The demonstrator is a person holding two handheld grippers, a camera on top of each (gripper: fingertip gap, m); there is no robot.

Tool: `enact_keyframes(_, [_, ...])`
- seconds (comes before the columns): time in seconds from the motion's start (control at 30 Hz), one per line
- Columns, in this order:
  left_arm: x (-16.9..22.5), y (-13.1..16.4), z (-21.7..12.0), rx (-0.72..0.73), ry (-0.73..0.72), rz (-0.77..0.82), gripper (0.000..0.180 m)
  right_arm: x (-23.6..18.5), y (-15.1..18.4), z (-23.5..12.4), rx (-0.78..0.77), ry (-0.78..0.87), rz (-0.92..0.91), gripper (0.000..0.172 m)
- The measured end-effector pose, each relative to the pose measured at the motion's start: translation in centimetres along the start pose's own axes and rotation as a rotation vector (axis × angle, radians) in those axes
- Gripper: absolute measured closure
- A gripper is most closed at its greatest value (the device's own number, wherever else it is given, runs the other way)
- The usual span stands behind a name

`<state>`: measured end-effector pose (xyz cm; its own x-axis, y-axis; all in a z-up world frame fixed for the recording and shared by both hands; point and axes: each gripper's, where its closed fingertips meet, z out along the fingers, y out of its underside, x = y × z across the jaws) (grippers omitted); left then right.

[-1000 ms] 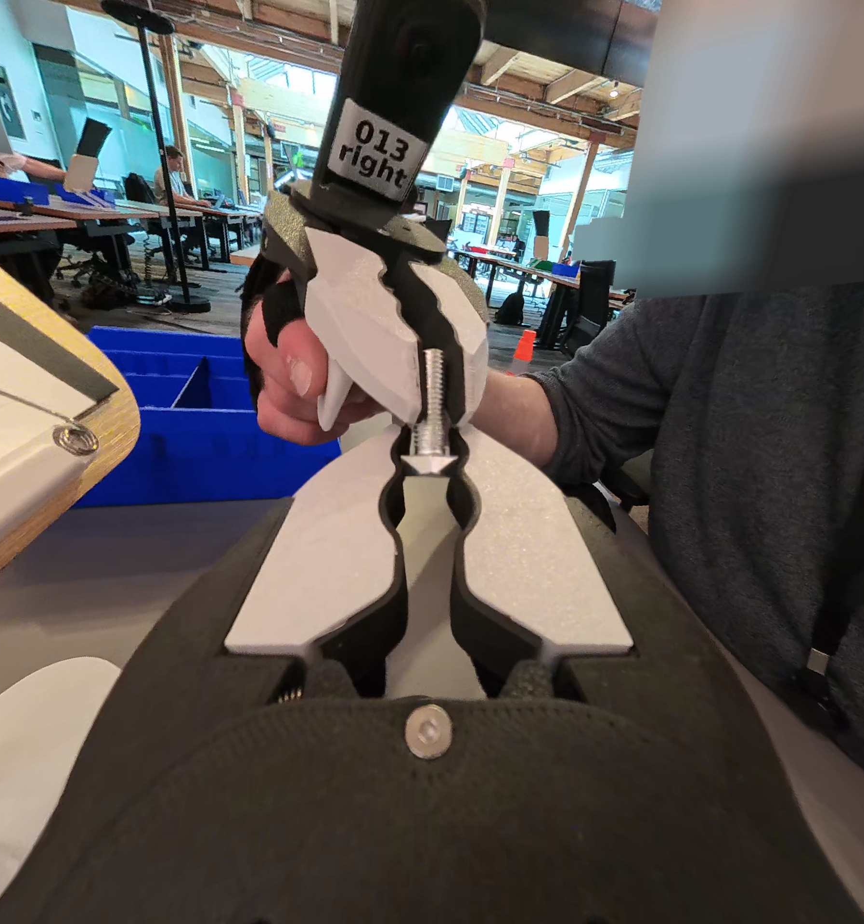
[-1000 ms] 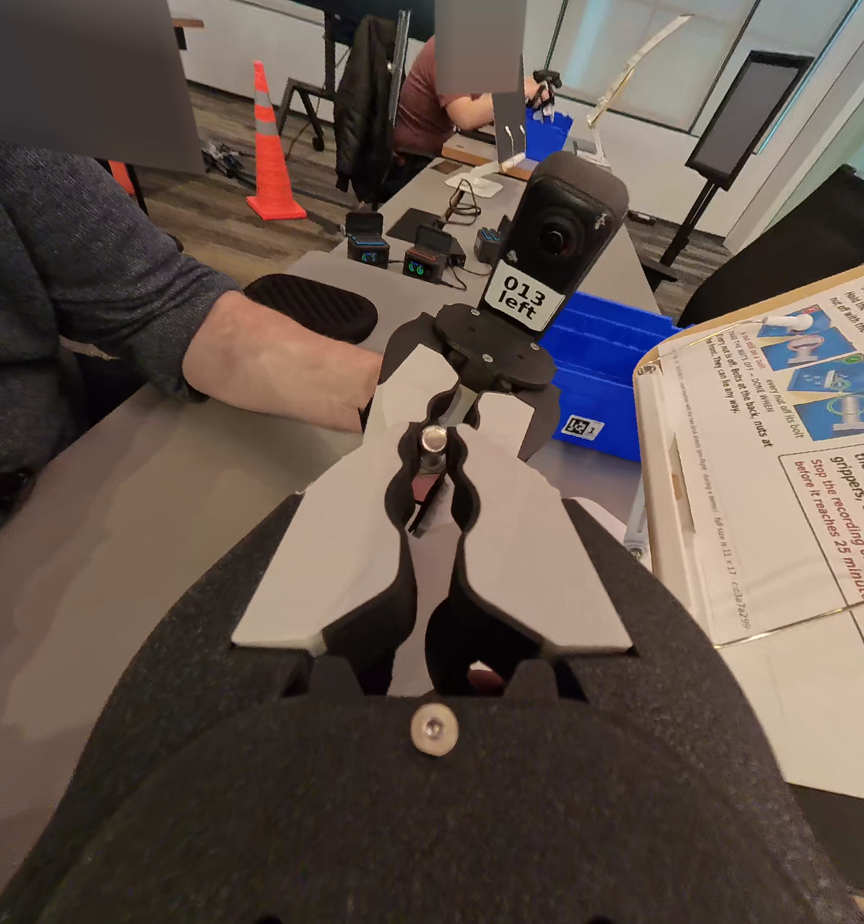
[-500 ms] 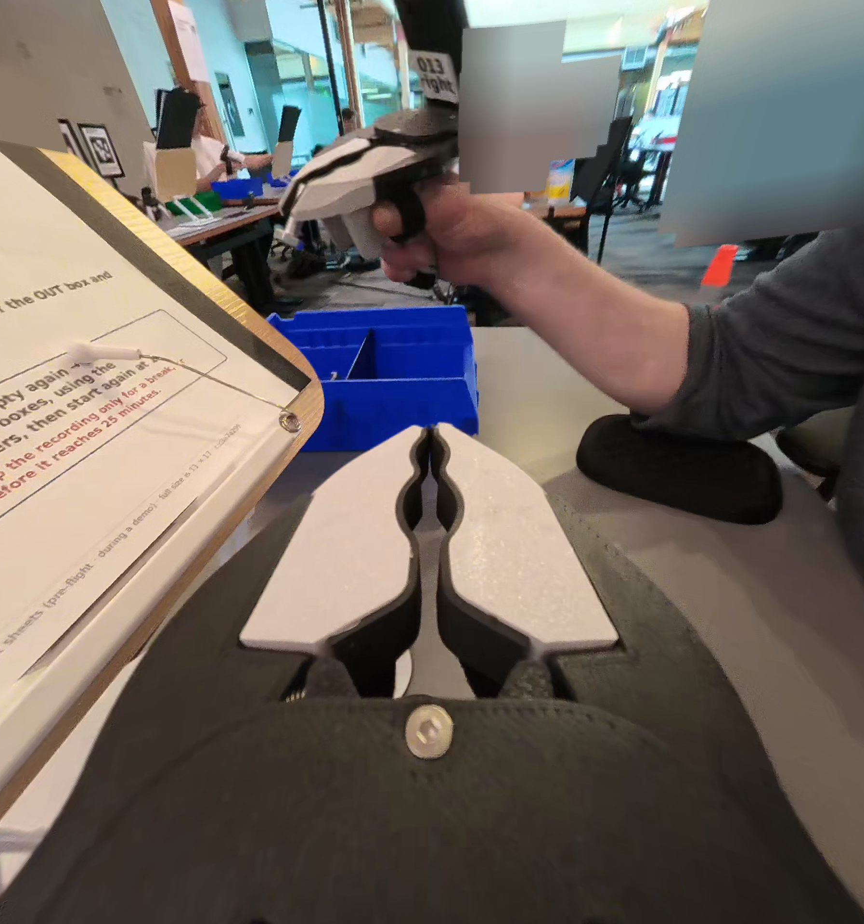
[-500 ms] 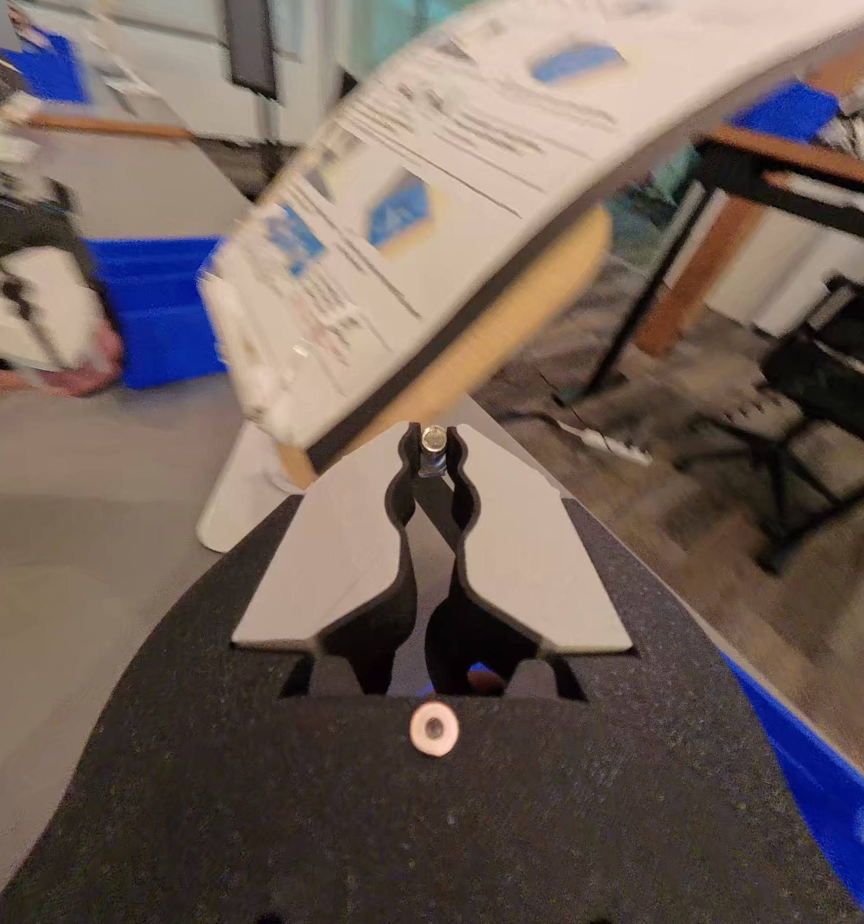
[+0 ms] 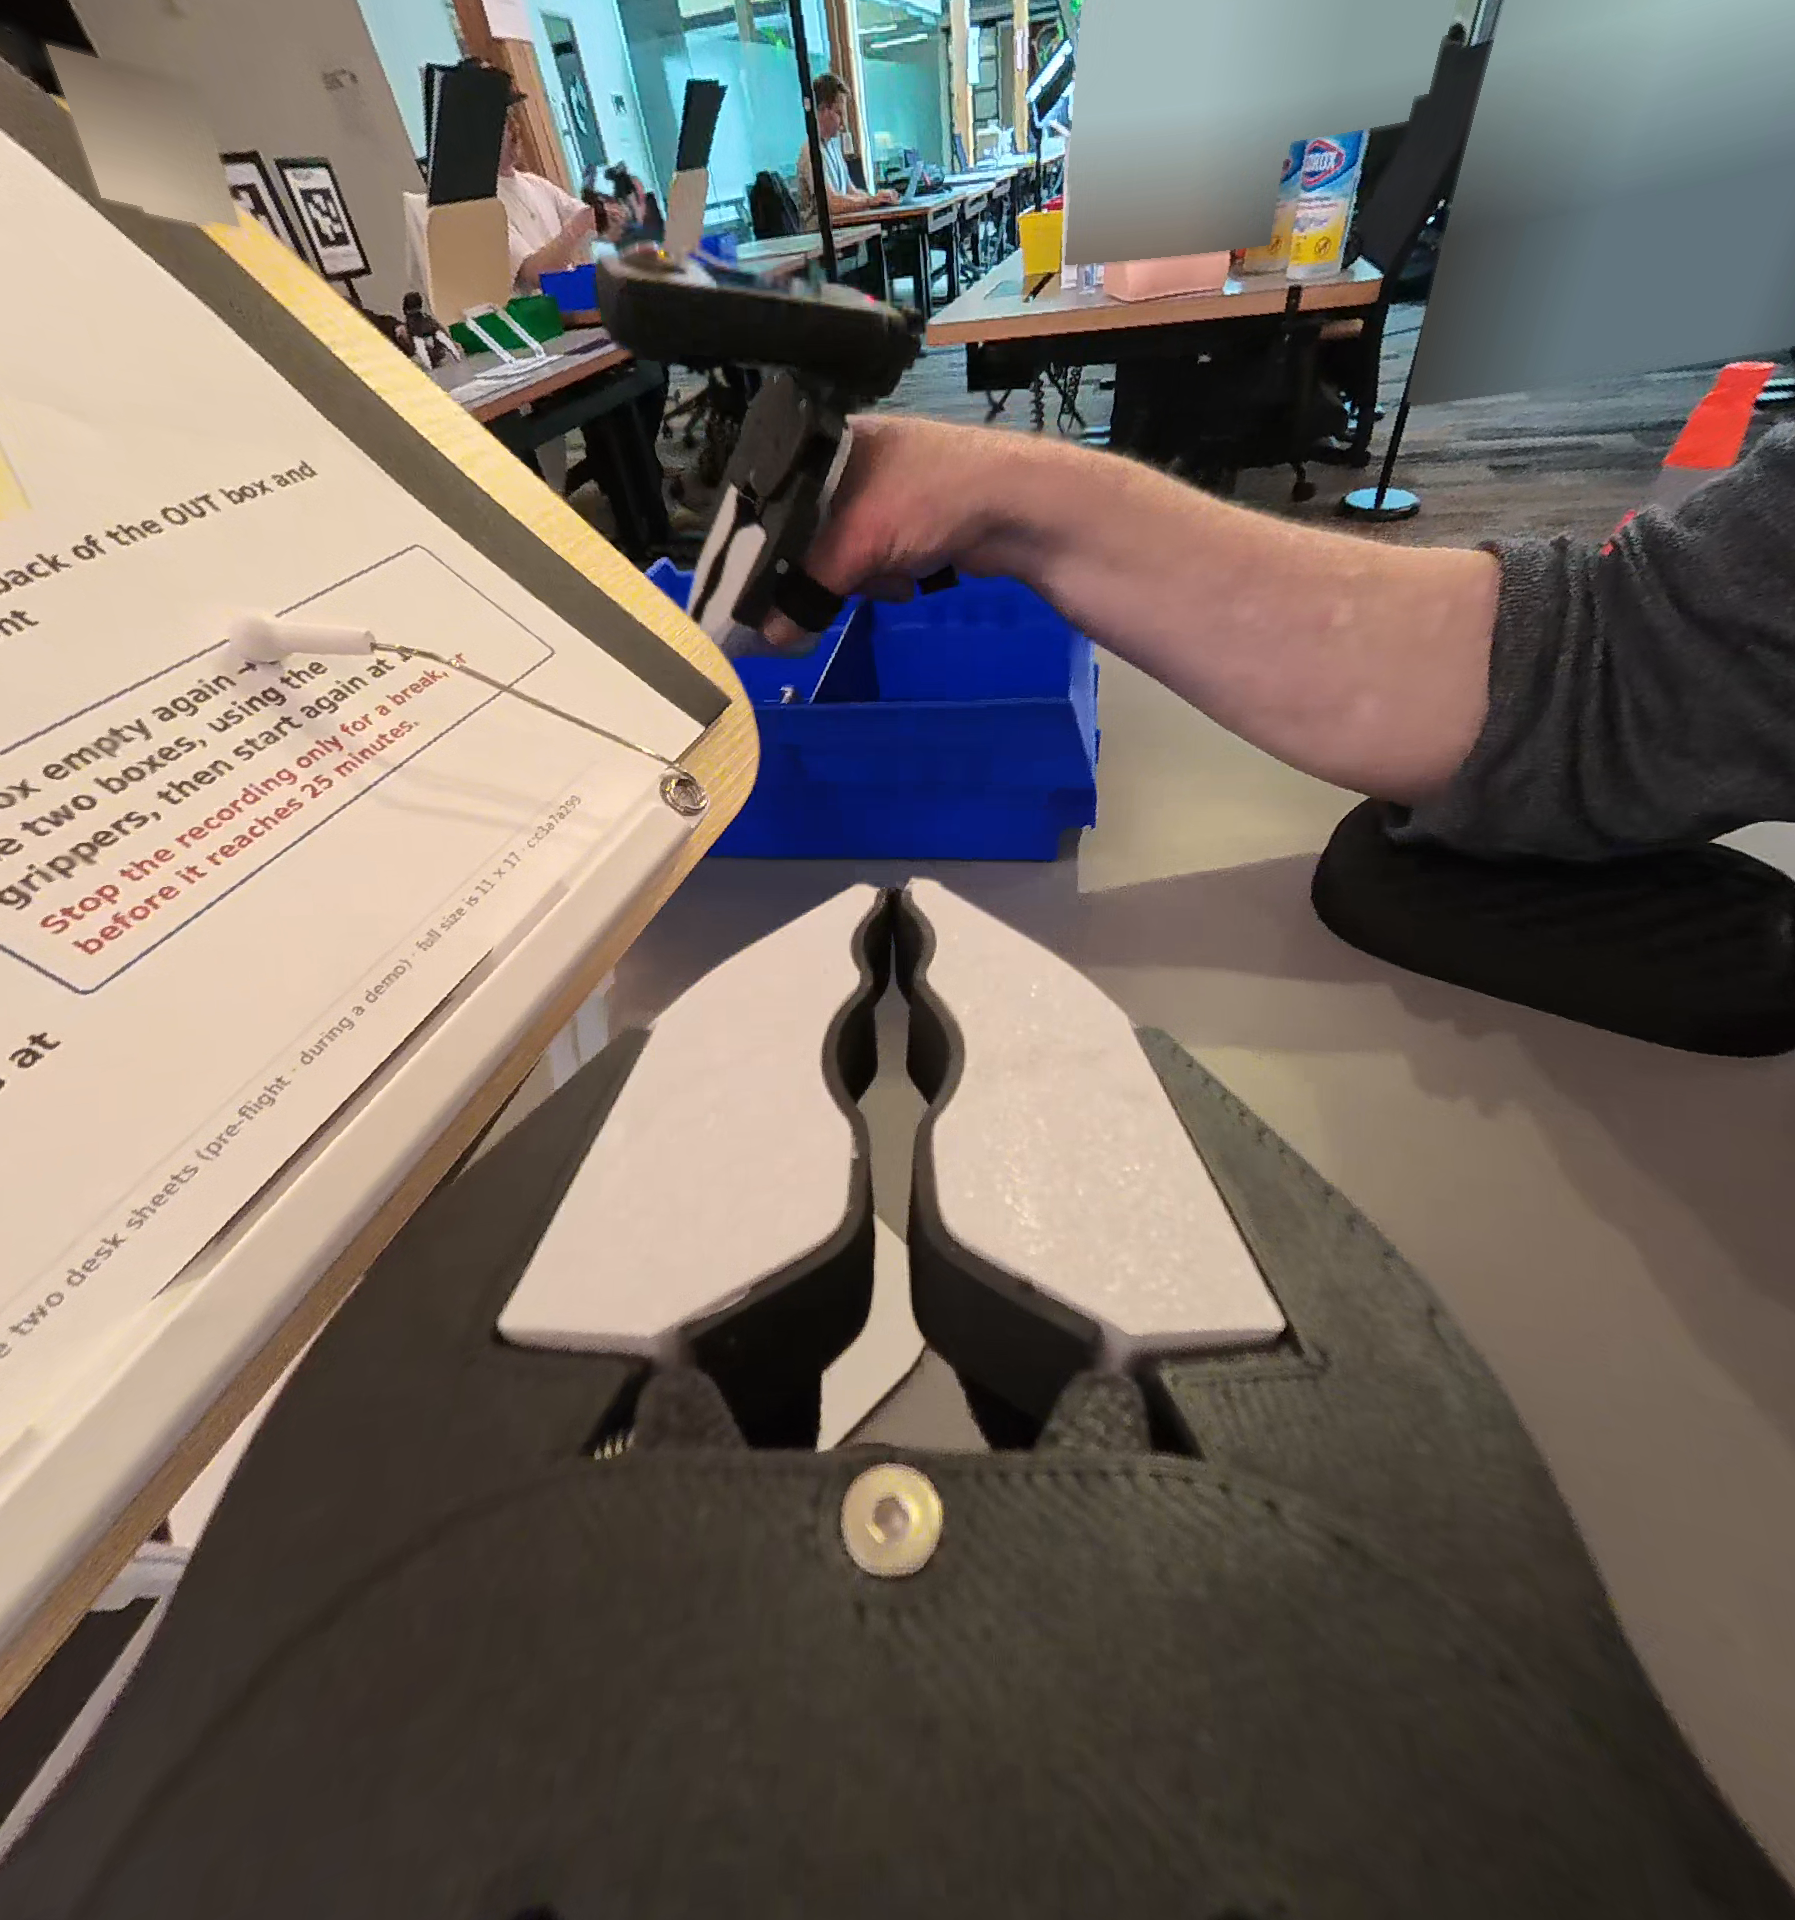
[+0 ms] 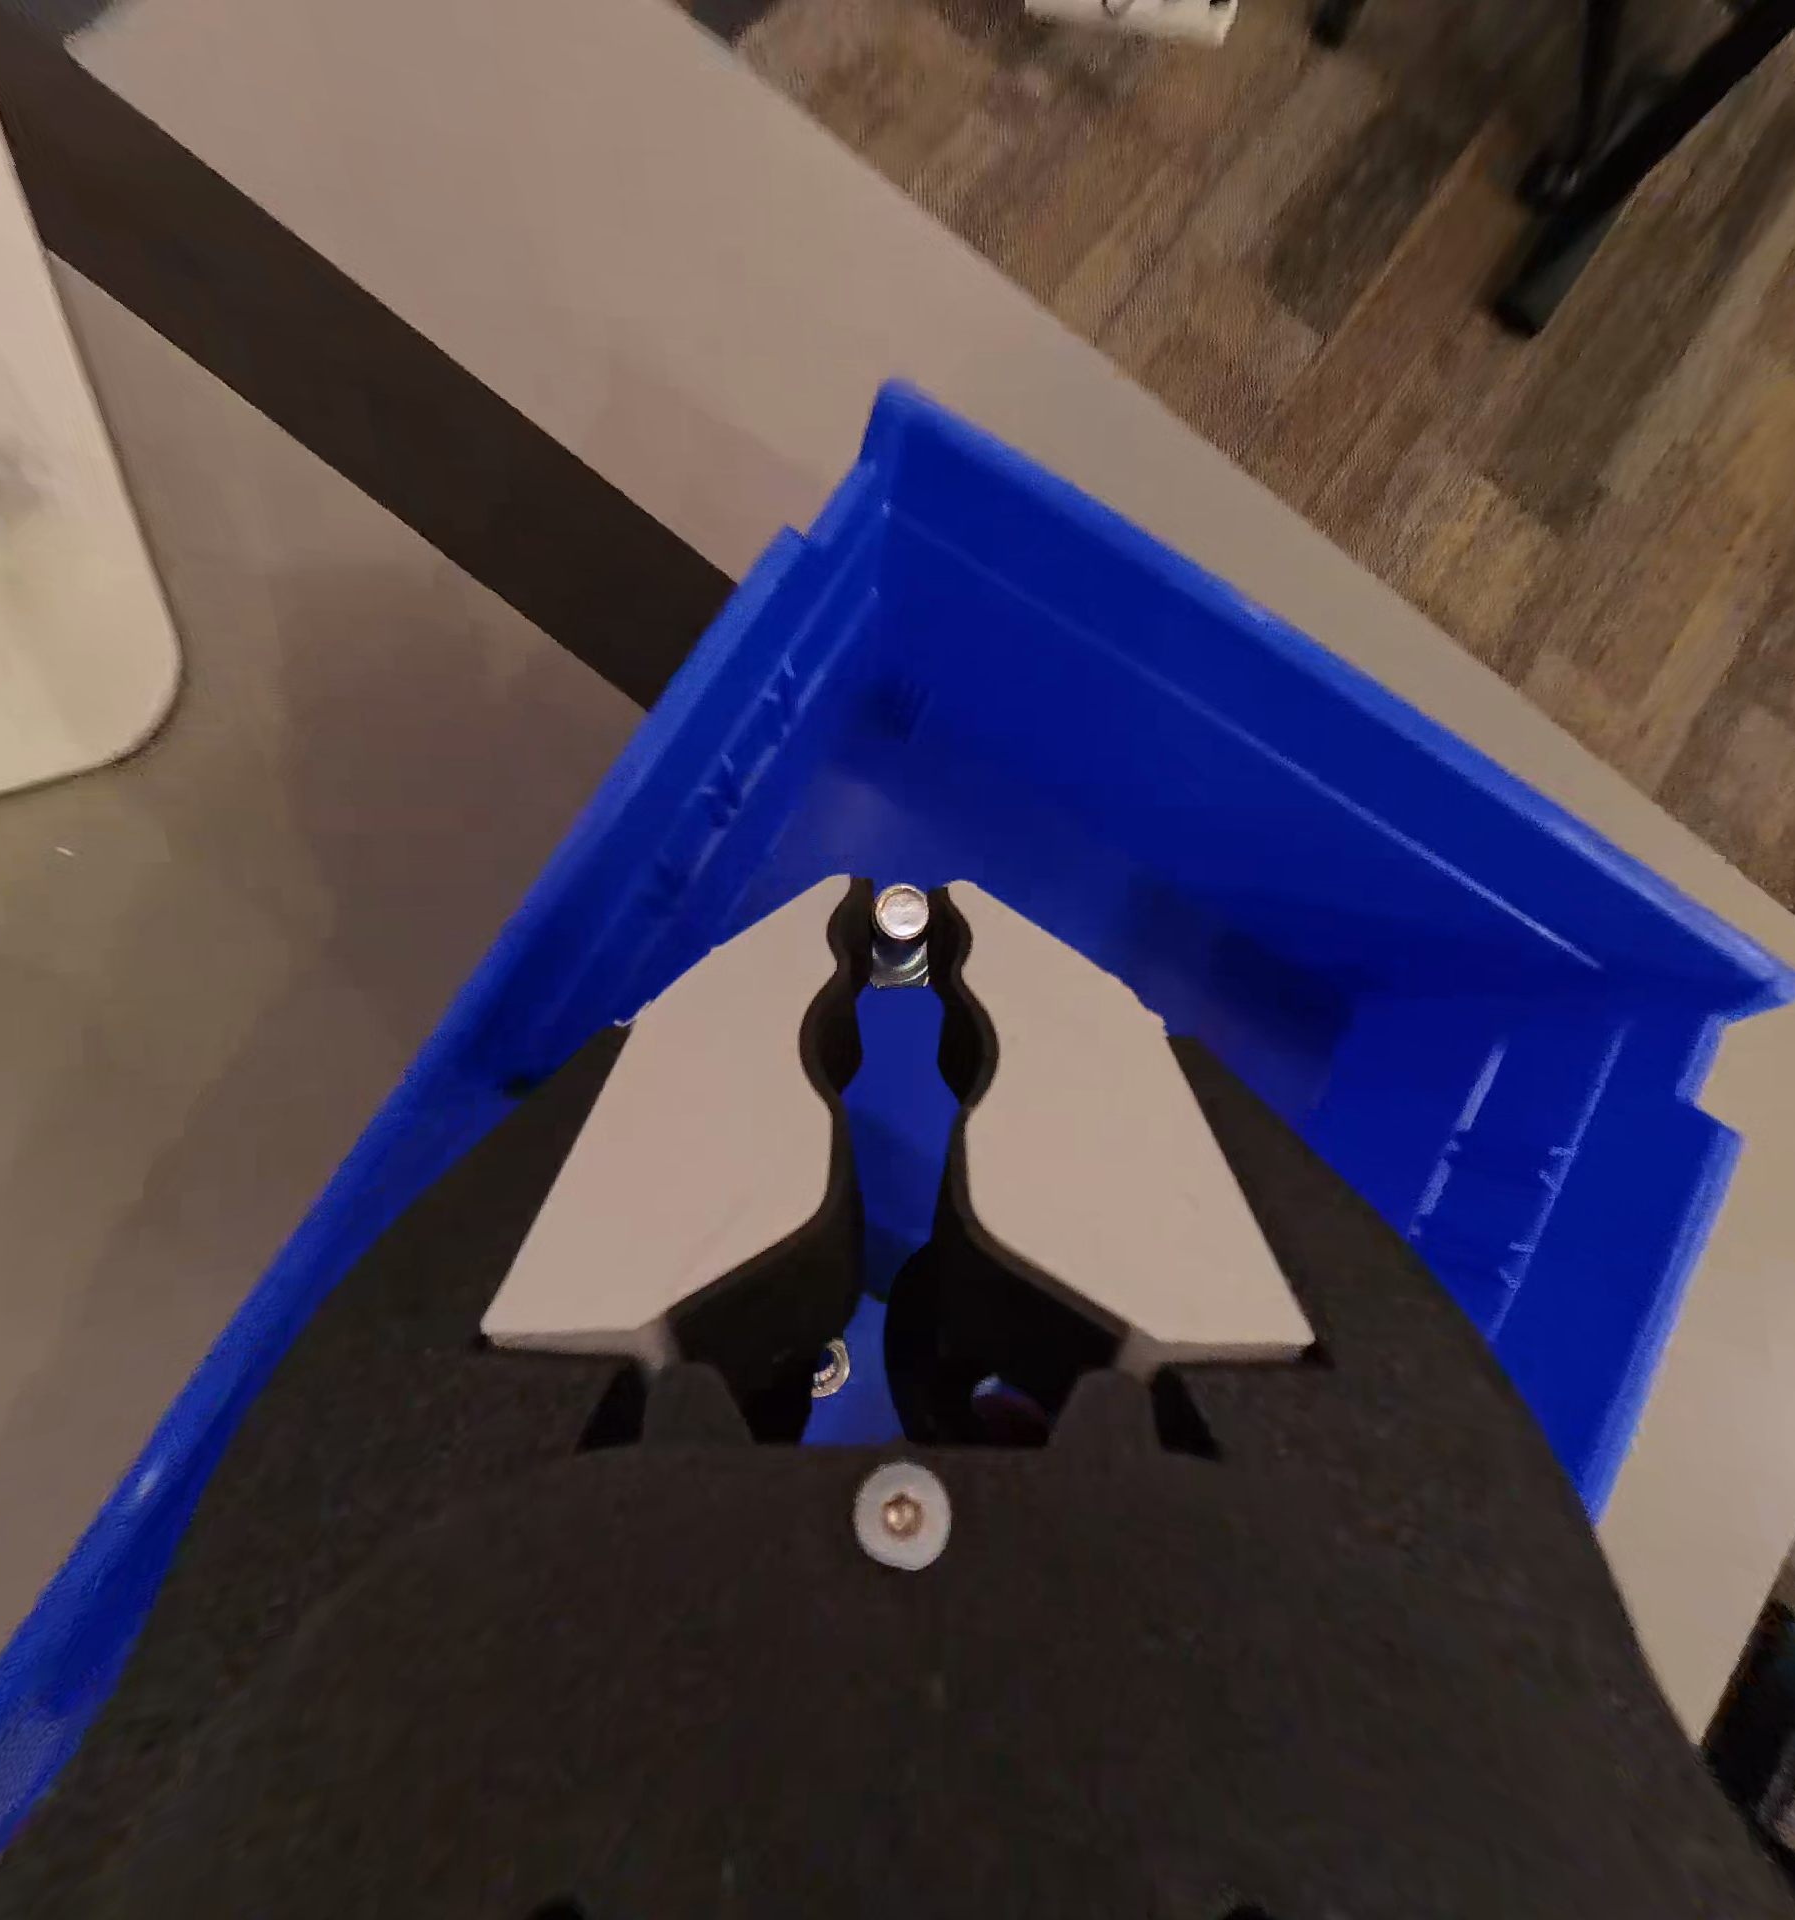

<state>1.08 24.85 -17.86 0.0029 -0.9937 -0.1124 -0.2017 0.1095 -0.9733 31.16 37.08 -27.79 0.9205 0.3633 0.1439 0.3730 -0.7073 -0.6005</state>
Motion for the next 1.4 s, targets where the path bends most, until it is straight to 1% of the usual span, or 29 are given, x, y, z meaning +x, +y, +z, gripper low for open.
enact_keyframes(0.1, [-0.1, 0.3, 0.2, -0.007, 0.002, -0.006, 0.180, 0.5, 1.3, 1.7, -0.064, 0.047, -0.040, 0.161])
enact_keyframes(0.17, [-0.2, 0.6, 0.3, -0.017, -0.004, -0.004, 0.180, 0.6, 1.4, 2.4, -0.066, 0.063, -0.040, 0.152])
enact_keyframes(0.2, [-0.3, 0.7, 0.3, -0.023, -0.013, -0.001, 0.180, 0.7, 1.4, 2.5, -0.066, 0.076, -0.043, 0.148])
enact_keyframes(0.33, [-0.5, 1.0, 0.4, -0.029, -0.025, -0.002, 0.180, 0.6, 0.9, 2.2, -0.062, 0.111, -0.086, 0.144])
enact_keyframes(0.43, [-0.7, 1.1, 0.5, -0.037, -0.046, 0.007, 0.180, 0.4, 0.1, 1.2, -0.038, 0.149, -0.123, 0.144])
enact_keyframes(0.5, [-1.5, 1.1, 0.3, -0.045, -0.110, 0.022, 0.180, 0.0, -0.9, 0.3, 0.010, 0.141, -0.111, 0.144])
enact_keyframes(0.57, [-1.8, 1.0, 0.3, -0.052, -0.132, 0.031, 0.179, -0.3, -2.1, -1.0, 0.070, 0.145, -0.111, 0.143])
enact_keyframes(0.77, [-4.3, 1.4, -0.3, -0.086, -0.305, 0.025, 0.171, -1.7, -5.5, -5.8, 0.229, 0.201, -0.146, 0.144])
enact_keyframes(0.8, [-4.4, 1.5, -0.4, -0.092, -0.314, 0.024, 0.170, -2.3, -6.1, -6.5, 0.252, 0.205, -0.165, 0.144])
enact_keyframes(0.9, [-5.5, 2.0, -0.9, -0.129, -0.401, 0.040, 0.170, -4.5, -7.9, -8.3, 0.333, 0.188, -0.194, 0.144])
enact_keyframes(1.03, [-7.7, 2.4, -2.3, -0.172, -0.572, 0.058, 0.168, -7.5, -9.7, -10.0, 0.399, 0.167, -0.244, 0.143])
enact_keyframes(1.07, [-8.2, 2.4, -2.8, -0.172, -0.632, 0.063, 0.173, -8.3, -10.1, -10.3, 0.417, 0.156, -0.257, 0.143])
enact_keyframes(1.1, [-8.7, 2.4, -3.2, -0.175, -0.684, 0.073, 0.170, -9.2, -10.5, -10.5, 0.430, 0.142, -0.273, 0.143])
enact_keyframes(1.13, [-8.9, 2.6, -3.4, -0.195, -0.704, 0.079, 0.166, -9.9, -10.7, -10.7, 0.438, 0.138, -0.286, 0.143])
enact_keyframes(1.2, [-9.1, 1.9, -4.0, -0.168, -0.752, 0.100, 0.167, -10.8, -10.9, -10.9, 0.441, 0.149, -0.312, 0.142])
enact_keyframes(1.27, [-8.9, 1.4, -4.2, -0.154, -0.743, 0.101, 0.167, -11.7, -11.0, -11.1, 0.447, 0.135, -0.319, 0.142])
enact_keyframes(1.33, [-9.2, 1.4, -4.6, -0.161, -0.769, 0.092, 0.164, -12.5, -11.4, -11.5, 0.480, 0.111, -0.309, 0.142])
enact_keyframes(1.4, [-9.2, 1.3, -4.6, -0.153, -0.764, 0.090, 0.164, -13.4, -11.5, -11.8, 0.493, 0.088, -0.310, 0.141])
